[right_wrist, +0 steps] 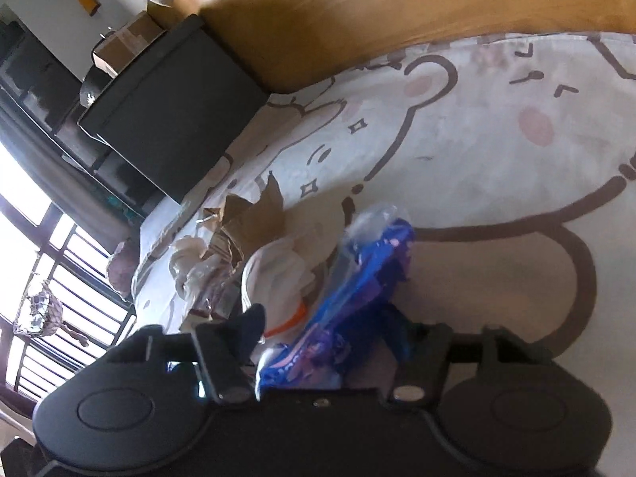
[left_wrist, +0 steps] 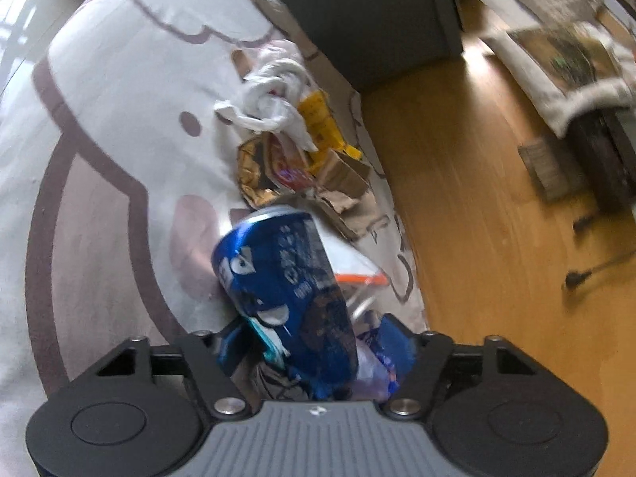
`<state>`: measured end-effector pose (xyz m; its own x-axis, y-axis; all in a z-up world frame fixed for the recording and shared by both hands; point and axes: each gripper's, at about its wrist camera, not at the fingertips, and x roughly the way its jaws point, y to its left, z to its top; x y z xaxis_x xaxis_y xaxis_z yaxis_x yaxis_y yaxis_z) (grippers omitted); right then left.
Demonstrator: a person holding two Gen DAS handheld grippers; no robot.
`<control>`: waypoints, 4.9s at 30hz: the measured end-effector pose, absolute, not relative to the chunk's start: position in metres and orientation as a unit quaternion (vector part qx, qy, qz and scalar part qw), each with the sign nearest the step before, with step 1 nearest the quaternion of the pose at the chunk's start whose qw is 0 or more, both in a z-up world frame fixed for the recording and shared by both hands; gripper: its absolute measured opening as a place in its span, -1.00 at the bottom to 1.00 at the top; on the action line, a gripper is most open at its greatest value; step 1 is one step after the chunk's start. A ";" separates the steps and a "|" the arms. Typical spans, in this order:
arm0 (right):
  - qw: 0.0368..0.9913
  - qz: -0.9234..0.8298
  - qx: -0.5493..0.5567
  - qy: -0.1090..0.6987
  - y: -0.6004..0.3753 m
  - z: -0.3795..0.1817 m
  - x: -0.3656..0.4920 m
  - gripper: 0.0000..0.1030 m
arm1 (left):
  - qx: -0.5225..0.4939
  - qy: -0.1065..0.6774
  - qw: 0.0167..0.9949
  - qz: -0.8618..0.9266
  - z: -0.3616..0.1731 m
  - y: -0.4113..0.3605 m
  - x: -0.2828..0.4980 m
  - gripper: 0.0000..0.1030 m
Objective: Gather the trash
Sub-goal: 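Grasp the blue Pepsi can with the left tool while the right tool grasps the blue wrapper, then lift the Pepsi can with the left tool while the right tool lifts the blue wrapper, then carry the Pepsi can and blue wrapper with both tools over the trash bin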
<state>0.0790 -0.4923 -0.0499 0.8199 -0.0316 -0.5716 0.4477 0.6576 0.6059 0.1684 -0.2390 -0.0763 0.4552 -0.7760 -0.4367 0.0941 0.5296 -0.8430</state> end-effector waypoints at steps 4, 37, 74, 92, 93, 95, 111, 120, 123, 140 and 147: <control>0.868 -0.131 0.390 0.278 -0.491 -0.054 0.081 -0.35 | -0.431 0.432 0.745 -0.270 -0.082 -0.233 0.172 0.09; 0.932 -0.122 0.179 0.292 -0.440 0.016 0.042 -0.98 | -0.157 0.371 0.873 -0.276 0.000 -0.227 0.126 -0.47; 0.945 -0.080 0.089 0.304 -0.348 0.048 0.009 -0.98 | 0.005 0.304 0.922 -0.239 0.055 -0.150 0.064 -0.48; 0.945 0.013 0.063 0.322 -0.244 0.038 0.060 -0.98 | -0.013 0.318 0.937 -0.143 0.050 -0.048 0.079 -0.48; 0.944 0.018 0.062 0.324 -0.239 0.036 0.063 -0.98 | -0.014 0.319 0.937 -0.138 0.049 -0.043 0.081 -0.48; 0.942 0.026 0.057 0.329 -0.228 0.032 0.068 -0.98 | -0.018 0.322 0.938 -0.129 0.045 -0.032 0.084 -0.48; 0.919 0.084 0.027 0.384 -0.160 -0.014 0.145 -0.98 | -0.037 0.351 0.931 -0.089 0.003 0.025 0.145 -0.48; 0.884 0.117 0.013 0.452 -0.125 -0.076 0.203 -0.98 | -0.055 0.392 0.915 -0.075 -0.054 0.045 0.194 -0.48; 0.868 0.116 0.003 0.483 -0.117 -0.104 0.221 -0.98 | -0.062 0.418 0.904 -0.074 -0.083 0.048 0.207 -0.48; 0.781 0.104 -0.014 0.615 -0.100 -0.238 0.271 -0.98 | -0.069 0.526 0.844 -0.081 -0.218 0.045 0.253 -0.48; 0.753 0.100 0.009 0.650 -0.104 -0.273 0.283 -0.98 | -0.085 0.563 0.818 -0.078 -0.266 0.043 0.257 -0.48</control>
